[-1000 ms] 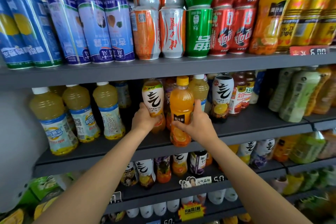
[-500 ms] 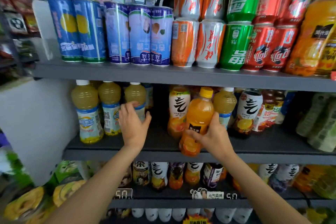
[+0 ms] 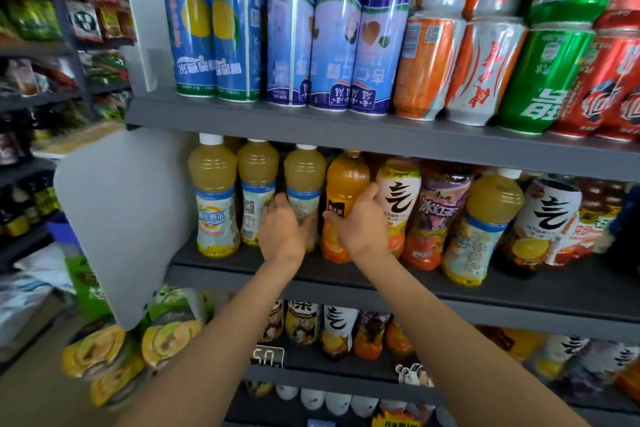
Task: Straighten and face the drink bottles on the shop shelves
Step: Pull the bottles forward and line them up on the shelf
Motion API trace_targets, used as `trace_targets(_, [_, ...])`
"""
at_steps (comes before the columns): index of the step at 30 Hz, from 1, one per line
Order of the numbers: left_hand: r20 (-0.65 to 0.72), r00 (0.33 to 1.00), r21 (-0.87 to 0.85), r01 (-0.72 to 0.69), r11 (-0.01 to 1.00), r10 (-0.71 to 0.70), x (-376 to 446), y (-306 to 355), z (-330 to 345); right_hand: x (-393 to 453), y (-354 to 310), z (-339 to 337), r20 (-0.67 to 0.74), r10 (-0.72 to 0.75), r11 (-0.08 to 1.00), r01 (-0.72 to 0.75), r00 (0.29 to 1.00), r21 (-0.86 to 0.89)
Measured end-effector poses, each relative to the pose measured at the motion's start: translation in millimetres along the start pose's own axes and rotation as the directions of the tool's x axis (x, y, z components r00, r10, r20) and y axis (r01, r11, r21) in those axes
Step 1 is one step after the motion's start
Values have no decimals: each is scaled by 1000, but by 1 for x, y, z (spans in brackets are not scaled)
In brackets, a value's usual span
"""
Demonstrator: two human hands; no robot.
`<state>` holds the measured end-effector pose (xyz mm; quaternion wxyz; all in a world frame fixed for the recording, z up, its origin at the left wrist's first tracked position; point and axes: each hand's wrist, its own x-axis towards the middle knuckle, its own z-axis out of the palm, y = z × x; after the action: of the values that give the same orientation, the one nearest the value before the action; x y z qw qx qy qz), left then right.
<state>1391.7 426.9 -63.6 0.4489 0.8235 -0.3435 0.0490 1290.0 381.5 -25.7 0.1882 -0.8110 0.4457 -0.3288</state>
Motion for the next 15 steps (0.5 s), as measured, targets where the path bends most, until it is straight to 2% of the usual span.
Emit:
trace_targets(4, [-8, 1000, 7, -23, 1000, 23, 0, -3, -5, 18, -10, 19, -39, 171, 983, -169, 984, 66])
trace_targets(9, [-19, 998, 55, -63, 996, 65, -1, -5, -5, 30, -11, 28, -43, 250, 965, -246, 967, 93])
trace_targets(15, [5, 997, 29, -82, 996, 81, -6, -7, -3, 31, -10, 24, 94, 323, 928, -335, 942, 161])
